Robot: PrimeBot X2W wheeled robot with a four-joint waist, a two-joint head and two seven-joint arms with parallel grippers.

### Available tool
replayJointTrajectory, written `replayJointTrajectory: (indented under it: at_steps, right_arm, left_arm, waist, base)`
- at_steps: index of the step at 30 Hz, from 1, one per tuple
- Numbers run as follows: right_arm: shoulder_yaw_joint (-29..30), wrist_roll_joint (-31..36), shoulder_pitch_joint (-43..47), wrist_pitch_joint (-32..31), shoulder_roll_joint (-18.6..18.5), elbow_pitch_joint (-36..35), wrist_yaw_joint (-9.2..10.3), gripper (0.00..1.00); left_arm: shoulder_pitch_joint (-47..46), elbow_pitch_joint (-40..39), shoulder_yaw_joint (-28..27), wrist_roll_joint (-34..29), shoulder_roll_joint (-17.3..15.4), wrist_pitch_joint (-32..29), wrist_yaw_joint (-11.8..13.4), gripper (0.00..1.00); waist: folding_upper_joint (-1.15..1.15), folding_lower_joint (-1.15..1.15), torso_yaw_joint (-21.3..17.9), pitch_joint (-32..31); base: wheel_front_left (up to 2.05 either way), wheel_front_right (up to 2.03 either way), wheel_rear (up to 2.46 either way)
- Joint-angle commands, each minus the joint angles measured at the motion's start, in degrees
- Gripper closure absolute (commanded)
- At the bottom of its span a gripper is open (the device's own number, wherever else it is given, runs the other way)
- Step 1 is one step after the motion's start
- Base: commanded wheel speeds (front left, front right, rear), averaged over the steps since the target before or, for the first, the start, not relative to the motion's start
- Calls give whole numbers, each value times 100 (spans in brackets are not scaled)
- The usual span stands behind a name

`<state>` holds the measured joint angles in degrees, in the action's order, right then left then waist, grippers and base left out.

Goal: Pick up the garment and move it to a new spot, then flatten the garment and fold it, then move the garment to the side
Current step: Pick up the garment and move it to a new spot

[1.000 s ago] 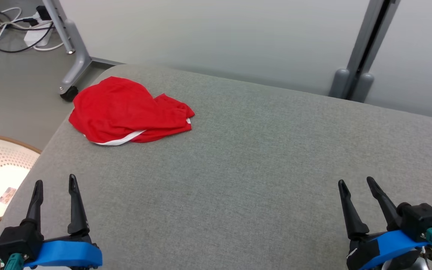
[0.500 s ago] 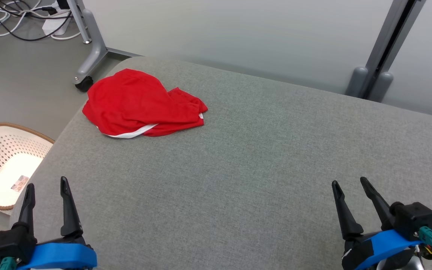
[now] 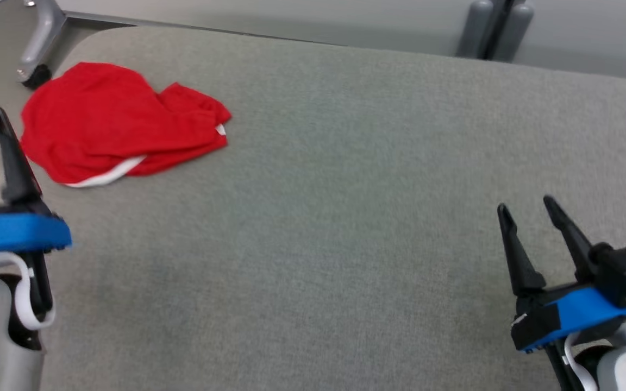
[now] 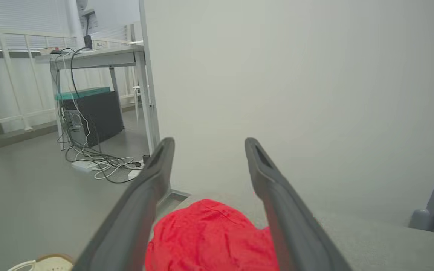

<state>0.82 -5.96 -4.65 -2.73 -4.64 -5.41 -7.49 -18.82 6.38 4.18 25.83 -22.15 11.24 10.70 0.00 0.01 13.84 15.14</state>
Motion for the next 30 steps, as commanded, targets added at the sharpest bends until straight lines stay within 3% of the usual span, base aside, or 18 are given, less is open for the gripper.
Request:
replayJointTrajectory:
  at_steps: [1, 15, 21, 30]
  right_arm:
    - [56, 62, -153, -31, -103, -117, -1, 0]
    - [340, 221, -681, -310, -309, -1152, -1, 0]
    - [478, 226, -716, -371, -367, -1388, -1, 0]
    - [493, 257, -800, -400, -340, -1454, -1, 0]
  left_arm:
    - [-379, 156, -66, 34, -83, -10, -63, 0]
    - [-2703, 2080, -300, 286, -769, -245, -584, 0]
    - [-3288, 3214, -126, 391, -713, -580, -856, 0]
    - [-3519, 4577, 140, 669, -453, -1684, -1167, 0]
  waist:
    - [0, -1, -75, 231]
    - [0, -1, -743, 1645]
    - [0, -1, -819, 1978]
    - [0, -1, -809, 2080]
  base:
    - [0, 0, 0]
    - [0, 0, 0]
    - [0, 0, 0]
    - [0, 0, 0]
